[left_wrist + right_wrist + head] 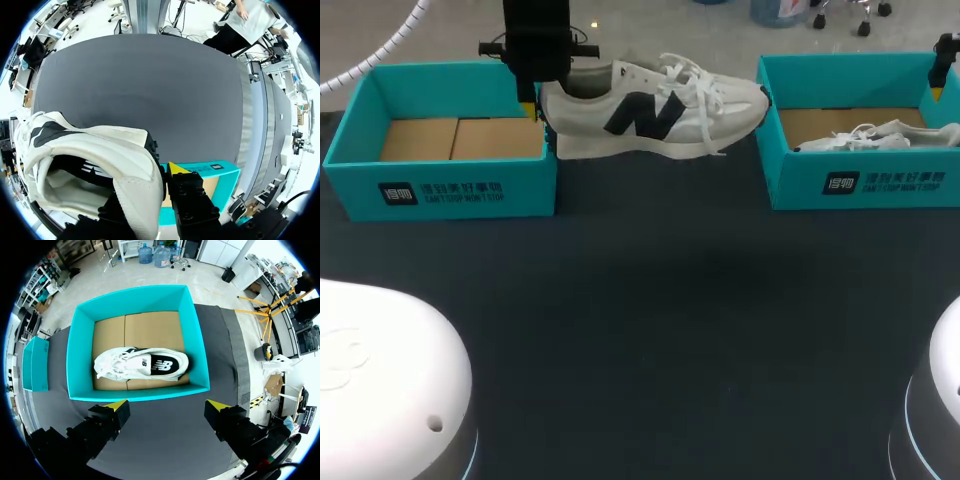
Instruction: Take the shoe out of the shoebox, open the shoe tongue, remove and reinsert the insole, then place the shoe into the shoebox
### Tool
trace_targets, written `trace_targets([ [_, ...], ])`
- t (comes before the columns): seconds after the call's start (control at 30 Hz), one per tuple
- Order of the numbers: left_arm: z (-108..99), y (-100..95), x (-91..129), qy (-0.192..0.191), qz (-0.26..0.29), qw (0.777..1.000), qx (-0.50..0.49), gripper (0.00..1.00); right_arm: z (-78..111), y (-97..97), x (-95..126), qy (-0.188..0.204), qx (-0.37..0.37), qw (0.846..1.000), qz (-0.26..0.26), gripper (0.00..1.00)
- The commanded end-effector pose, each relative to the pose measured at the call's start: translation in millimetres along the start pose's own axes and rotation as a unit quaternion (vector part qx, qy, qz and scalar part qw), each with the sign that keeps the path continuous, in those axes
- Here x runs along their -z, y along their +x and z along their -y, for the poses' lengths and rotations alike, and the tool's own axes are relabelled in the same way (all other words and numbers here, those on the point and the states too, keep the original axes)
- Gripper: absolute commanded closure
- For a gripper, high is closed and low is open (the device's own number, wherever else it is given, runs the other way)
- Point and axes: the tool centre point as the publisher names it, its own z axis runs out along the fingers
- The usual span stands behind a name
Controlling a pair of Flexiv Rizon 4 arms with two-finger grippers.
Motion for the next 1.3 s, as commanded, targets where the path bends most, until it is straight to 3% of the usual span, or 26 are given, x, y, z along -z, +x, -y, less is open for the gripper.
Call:
trace_targets([
  [0.03,15,-3.5,-4,-0.011,0.007,1.0,-0.004,1.0,-0.3,-0.3,0,0.0,0.0,1.0,0.0,0.0],
  [0.77,16,-5.9,-7,-0.004,0.007,1.0,-0.008,1.0,-0.3,-0.3,0,0.0,0.0,1.0,0.0,0.0],
  [0.93,32,-18.7,-17,0.024,0.009,1.0,0.012,1.0,-0.3,-0.3,0,0.0,0.0,1.0,0.0,0.0],
  [1.3,63,-42.6,-39,0.029,-0.003,0.999,0.017,1.0,-0.3,-0.3,0,0.0,0.0,1.0,0.0,0.0],
])
